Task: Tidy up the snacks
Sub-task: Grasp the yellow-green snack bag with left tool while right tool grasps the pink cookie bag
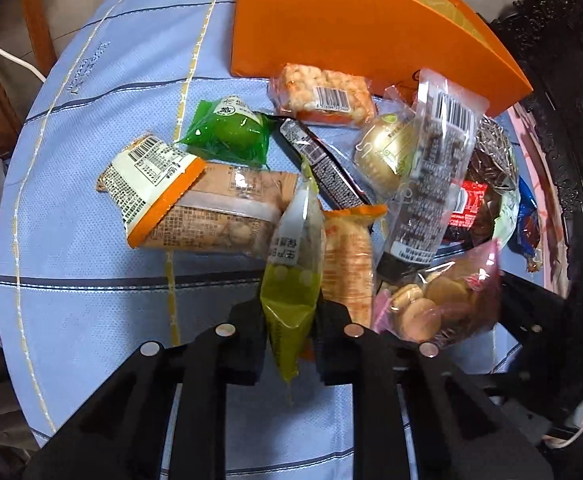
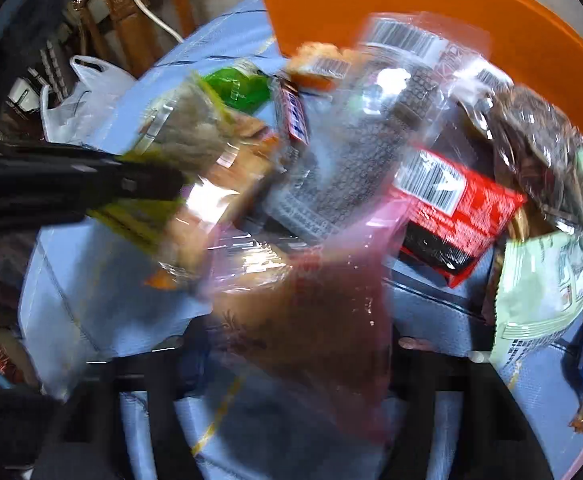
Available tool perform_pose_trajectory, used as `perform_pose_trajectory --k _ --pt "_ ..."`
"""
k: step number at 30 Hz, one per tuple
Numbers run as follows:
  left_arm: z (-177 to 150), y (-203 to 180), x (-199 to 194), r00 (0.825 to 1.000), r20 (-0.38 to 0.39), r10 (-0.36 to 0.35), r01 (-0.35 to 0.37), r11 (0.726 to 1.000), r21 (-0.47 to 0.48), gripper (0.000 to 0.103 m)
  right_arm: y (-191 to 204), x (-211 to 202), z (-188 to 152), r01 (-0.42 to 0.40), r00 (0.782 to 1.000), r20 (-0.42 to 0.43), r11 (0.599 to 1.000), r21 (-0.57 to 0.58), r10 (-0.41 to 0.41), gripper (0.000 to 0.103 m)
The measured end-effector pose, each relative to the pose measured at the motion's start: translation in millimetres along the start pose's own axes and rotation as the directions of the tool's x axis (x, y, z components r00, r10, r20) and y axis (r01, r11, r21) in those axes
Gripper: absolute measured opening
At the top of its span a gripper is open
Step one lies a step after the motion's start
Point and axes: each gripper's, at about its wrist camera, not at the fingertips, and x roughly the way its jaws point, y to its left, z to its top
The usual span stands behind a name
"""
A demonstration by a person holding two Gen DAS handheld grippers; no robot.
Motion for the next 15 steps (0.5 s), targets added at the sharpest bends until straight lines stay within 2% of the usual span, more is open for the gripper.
perform_pose_trajectory --k 1,4,8,11,15 --pt "0.0 1.4 0.6 1.0 -0.002 -0.01 0.01 1.0 -0.013 0.017 1.4 -5.0 -0.2 -0.008 1.0 -0.005 1.0 -0.001 0.008 0.049" --pt "0.2 9.2 4.5 0.999 -0.018 -0.032 0.031 0.998 -0.051 0.019 -2.4 -23.4 -5.0 -0.091 0.996 0.025 0.995 0.046 0.09 0.048" --pt "-1.7 6.5 18.2 0.997 -0.07 -0.043 0.039 0.997 -0.068 0.02 -21.2 -48.9 -23.4 -0.167 0.985 0.068 0.974 0.156 0.158 0.048" --pt "-4.4 1.7 22.2 0.997 -0.073 -0.005 0.002 0.999 -0.04 0.017 -38.8 -58.3 -38.5 -0.163 0.986 0.077 0.964 0.21 0.15 0.048" --pt "-4.9 -5.9 4.4 0.999 -0.04 -0.009 0.008 1.0 -0.016 0.016 -52.0 -67.5 -53.0 -0.162 0.985 0.101 0.95 0.268 0.139 0.048"
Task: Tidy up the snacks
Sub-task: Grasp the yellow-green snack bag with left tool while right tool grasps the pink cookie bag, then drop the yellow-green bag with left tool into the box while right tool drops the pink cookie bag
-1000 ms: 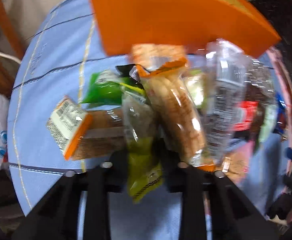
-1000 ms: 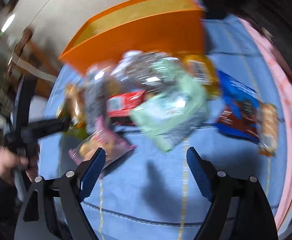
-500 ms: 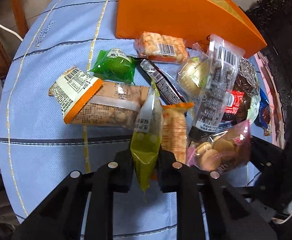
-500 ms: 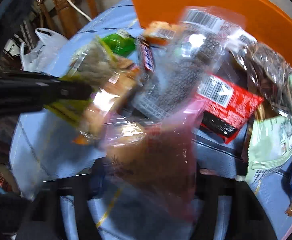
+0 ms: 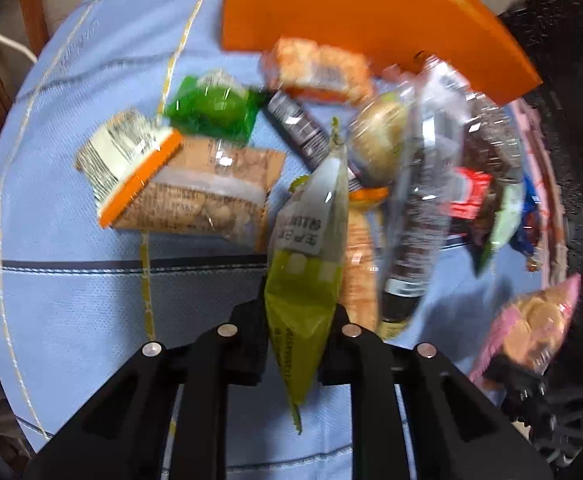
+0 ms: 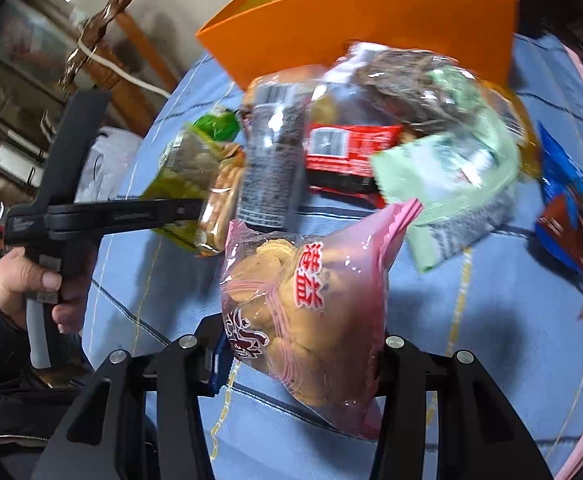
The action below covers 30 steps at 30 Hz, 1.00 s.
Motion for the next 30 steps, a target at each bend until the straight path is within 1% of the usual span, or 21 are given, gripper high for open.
perform_pose_trajectory --k 2,4,6,8,10,12,13,16,17,18,19,20,21,22,25,28,30 --pt "-1.3 -2.9 -22.6 0.999 0.032 -0.028 0.027 0.999 0.028 0.016 -5.5 -11.1 1.1 -0.011 1.0 0.03 1.0 0.017 0.011 0.048" --pt "-0.5 -6.5 -43.0 0.997 0.063 -0.041 0.038 0.998 0.051 0.016 -9.6 -25.6 4.4 -0.031 0.998 0.062 0.999 0.027 0.029 0.048" --pt "5.8 -8.1 -59.8 0.995 0.086 -0.046 0.041 0.997 0.061 0.016 -9.9 -38.0 17.4 -0.036 0.994 0.108 0.999 0.024 0.033 0.048" --pt "15.5 -9.5 -73.0 0.992 0.117 -0.037 0.028 0.997 0.074 0.016 -10.9 -54.4 37.8 -0.036 0.986 0.166 0.999 0.016 0.033 0.048" --pt "32.7 -15.0 -87.9 0.987 0.156 -0.037 0.023 0.996 0.091 0.016 -14.2 -70.0 58.7 -0.027 0.976 0.216 1.0 0.002 0.025 0.048" --pt "53.1 -18.9 -101.7 0.979 0.198 -0.044 0.025 0.995 0.096 0.016 -20.8 -87.0 89.1 -0.009 0.959 0.282 1.0 0.002 0.008 0.048" --pt "68.3 -22.3 -109.2 0.973 0.225 -0.046 0.024 0.995 0.1 0.016 -24.8 -95.6 107.2 0.001 0.947 0.321 1.0 0.01 -0.004 0.048" --pt "112.9 -33.6 -120.2 0.958 0.283 -0.036 0.007 0.995 0.102 0.016 -35.1 -105.4 145.4 0.035 0.921 0.387 0.999 0.034 -0.045 0.048" --pt "131.3 -36.3 -121.2 0.956 0.292 -0.04 0.013 0.995 0.096 0.016 -39.2 -106.1 161.4 0.045 0.912 0.406 0.998 0.046 -0.06 0.048" --pt "142.8 -38.7 -120.4 0.956 0.291 -0.05 0.024 0.996 0.091 0.016 -43.5 -105.8 175.5 0.05 0.906 0.418 0.997 0.058 -0.07 0.048" --pt "161.8 -41.5 -117.9 0.956 0.288 -0.063 0.04 0.996 0.083 0.016 -46.5 -105.4 184.6 0.053 0.902 0.425 0.996 0.065 -0.076 0.048" --pt "179.0 -47.4 -113.6 0.956 0.288 -0.053 0.029 0.996 0.087 0.016 -52.0 -103.3 196.3 0.064 0.896 0.435 0.995 0.081 -0.093 0.048" --pt "187.8 -50.3 -109.9 0.957 0.285 -0.044 0.018 0.996 0.093 0.016 -56.9 -99.4 206.0 0.073 0.893 0.437 0.993 0.096 -0.108 0.048" --pt "204.9 -56.2 -100.1 0.961 0.273 -0.032 0.004 0.995 0.102 0.016 -61.8 -95.1 211.8 0.075 0.894 0.433 0.992 0.105 -0.113 0.048" --pt "229.3 -64.3 -73.6 0.972 0.234 -0.018 -0.005 0.995 0.098 0.016 -76.9 -74.8 230.6 0.093 0.898 0.413 0.983 0.156 -0.151 0.048" --pt "237.8 -70.5 -44.9 0.982 0.191 -0.003 -0.015 0.996 0.093 0.017 -86.1 -41.3 242.6 0.108 0.912 0.371 0.975 0.196 -0.176 0.049" --pt "237.9 -70.6 -29.7 0.986 0.166 -0.003 -0.011 0.996 0.083 0.02 -92.8 -24.8 246.3 0.116 0.921 0.341 0.969 0.218 -0.187 0.051"
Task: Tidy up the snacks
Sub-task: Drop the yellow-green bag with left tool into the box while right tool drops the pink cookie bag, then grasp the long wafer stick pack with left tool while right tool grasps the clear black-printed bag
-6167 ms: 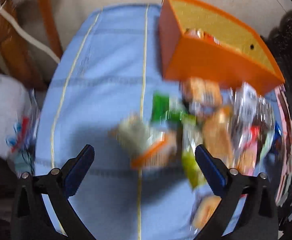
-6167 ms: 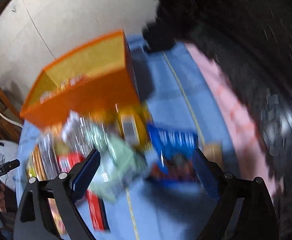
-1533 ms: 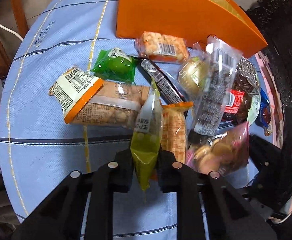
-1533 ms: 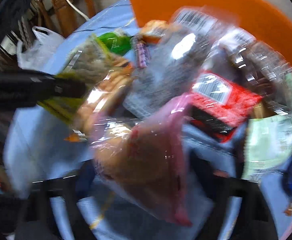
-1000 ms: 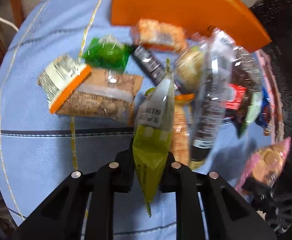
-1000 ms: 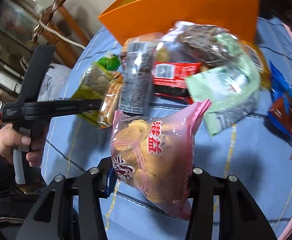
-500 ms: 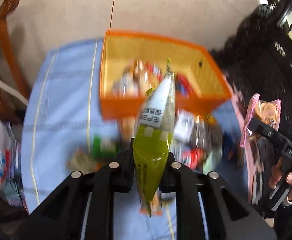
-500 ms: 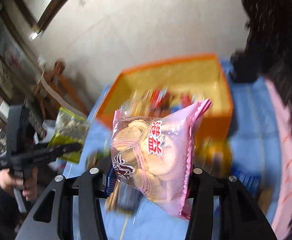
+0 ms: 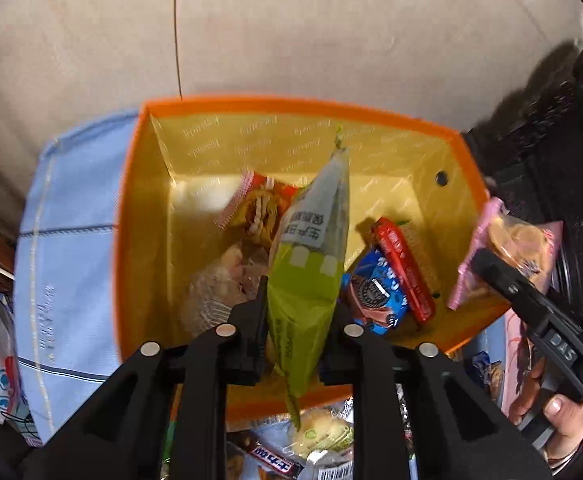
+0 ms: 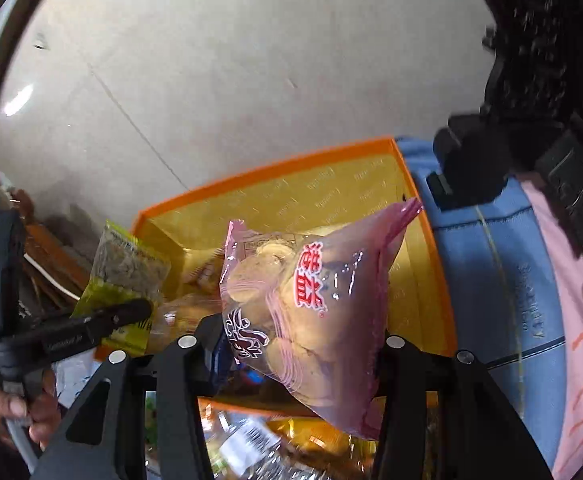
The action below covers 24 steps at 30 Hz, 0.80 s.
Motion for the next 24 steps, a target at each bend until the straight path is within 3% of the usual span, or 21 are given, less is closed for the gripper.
perform_pose_trajectory --k 1,2,3,5,10,17,24 --pt "-2.3 3.4 5.8 1.0 -0.004 0.005 -0.005 1.0 -0.004 0.021 -2.7 10.2 -1.6 0.001 1.0 -0.026 1.0 0.017 -0.001 0.053" --pt "-4.1 4.3 8.0 1.0 -0.002 0.022 -0.022 1.0 -0.009 0.034 -4.3 16.8 -3.6 0.003 0.999 -0.043 1.0 0.031 -0.002 0.056" --pt "-5.9 5.8 8.2 0.999 0.006 0.041 -0.041 0.999 -0.011 0.059 -5.7 21.3 -5.5 0.007 0.999 -0.052 0.999 0.041 -0.005 0.062" --pt "-10.2 6.4 0.2 0.993 0.061 0.098 -0.098 0.995 -0.002 0.084 -6.4 21.4 -10.4 0.03 0.999 -0.03 0.999 0.035 -0.029 0.064" --pt "-19.3 10.9 -18.5 0.991 0.068 0.117 -0.12 0.992 0.043 0.087 -7.3 -1.3 -15.2 0.01 1.0 0.025 0.999 0.051 -0.011 0.078" --pt "-59.1 25.0 -49.6 0.987 0.069 0.145 -0.147 0.989 0.022 0.092 -23.7 -63.5 -38.2 -0.011 0.995 0.098 0.997 0.081 0.003 0.085" --pt "-126.9 29.4 -67.3 0.989 0.036 0.142 -0.142 0.99 0.015 0.093 -57.2 -112.2 -101.9 0.054 0.998 0.033 0.994 0.1 -0.058 0.095"
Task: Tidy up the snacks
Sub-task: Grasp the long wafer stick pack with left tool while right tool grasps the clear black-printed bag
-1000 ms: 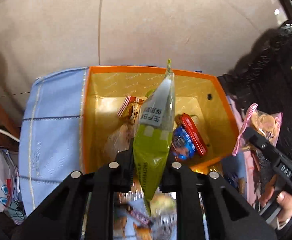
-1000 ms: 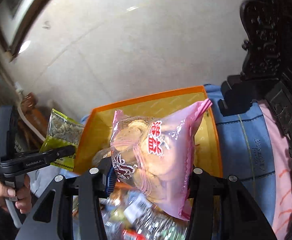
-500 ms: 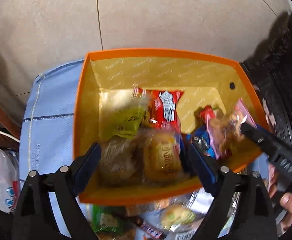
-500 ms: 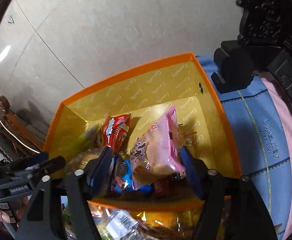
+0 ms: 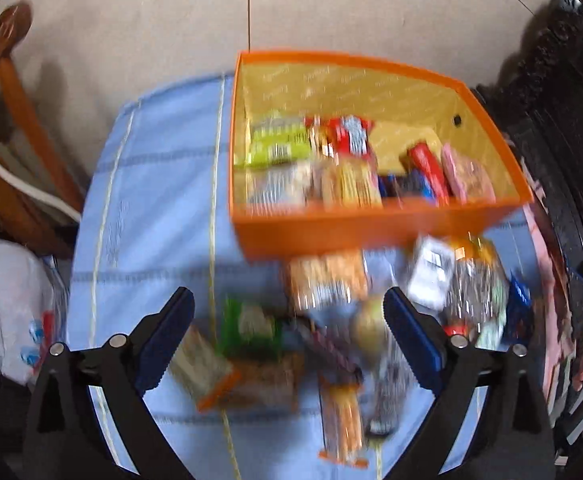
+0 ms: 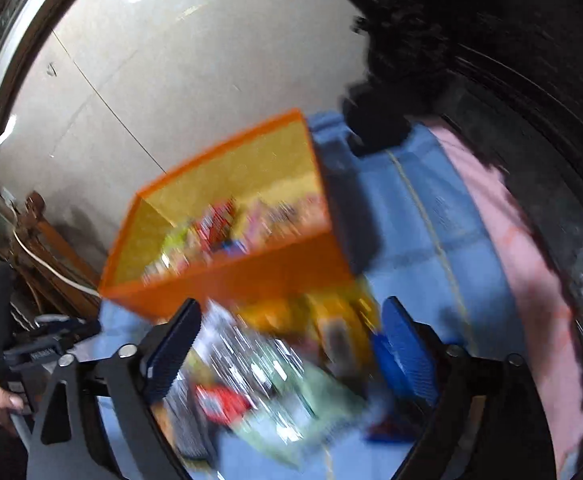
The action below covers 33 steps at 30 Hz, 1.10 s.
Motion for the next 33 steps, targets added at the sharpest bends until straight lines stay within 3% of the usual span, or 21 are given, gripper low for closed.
perform_pose_trajectory --k 4,7,12,13,14,16,17,22,26,27,29,30,31,33 --pt "-46.9 -6.8 10.0 0.997 -0.059 -0.043 0.042 0.999 -0.027 0.093 -28.9 -13.7 -43.1 0.051 0.996 -0.077 0.998 0.032 -0.049 0.097" --pt "-79.9 -17.3 27.8 0.993 -0.12 -0.018 0.017 1.0 -0.006 0.093 -48.1 -15.8 -67.6 0.065 0.989 -0.141 0.994 0.091 -0.052 0.097" --pt "-108.1 -20.9 53.2 0.978 -0.209 -0.022 0.013 0.999 -0.044 0.091 -44.4 -16.7 -88.3 0.047 0.982 -0.186 0.994 0.1 -0.027 0.097" --pt "-110.8 -20.1 60.1 0.973 -0.229 -0.027 0.014 0.998 -0.056 0.086 -36.4 -14.1 -92.0 0.028 0.979 -0.205 0.996 0.086 -0.01 0.097" --pt "-113.0 -18.3 68.0 0.967 -0.25 -0.038 0.021 0.997 -0.072 0.075 -28.8 -11.5 -95.3 0.012 0.975 -0.22 0.997 0.072 0.004 0.097" --pt "-116.6 -13.5 79.2 0.959 -0.277 -0.062 0.038 0.995 -0.092 0.047 -5.6 -5.6 -104.4 -0.044 0.964 -0.261 0.999 0.016 0.047 0.097" --pt "-116.1 -12.5 76.8 0.968 -0.246 -0.043 0.024 0.997 -0.08 0.023 5.1 -3.1 -107.2 -0.066 0.96 -0.274 0.998 -0.008 0.062 0.097" --pt "-123.7 7.1 76.7 0.96 -0.271 -0.077 0.049 0.993 -0.107 0.021 71.1 23.0 -125.6 -0.149 0.934 -0.344 0.98 -0.135 0.094 0.097" --pt "-139.0 24.8 74.8 0.957 -0.277 -0.083 0.047 0.99 -0.132 0.021 115.7 67.5 -133.2 -0.159 0.916 -0.396 0.968 -0.192 0.072 0.095" --pt "-142.7 29.0 76.5 0.956 -0.279 -0.095 0.057 0.988 -0.142 0.021 123.1 78.6 -134.6 -0.14 0.914 -0.403 0.967 -0.212 0.044 0.092" --pt "-142.2 31.7 78.9 0.957 -0.268 -0.107 0.069 0.987 -0.148 0.021 139.1 103.0 -138.2 -0.109 0.911 -0.412 0.958 -0.266 -0.011 0.075" --pt "-141.1 32.7 79.7 0.957 -0.269 -0.107 0.069 0.987 -0.148 0.021 144.2 114.2 -141.9 -0.098 0.904 -0.425 0.945 -0.312 -0.046 0.033" --pt "-141.7 33.2 80.4 0.957 -0.271 -0.108 0.07 0.987 -0.147 0.021 148.4 127.4 -145.6 -0.097 0.884 -0.461 0.932 -0.348 -0.08 0.03" --pt "-143.7 34.8 77.3 0.956 -0.271 -0.112 0.074 0.987 -0.145 0.021 148.4 122.5 -140.2 -0.132 0.884 -0.466 0.936 -0.326 -0.038 0.026"
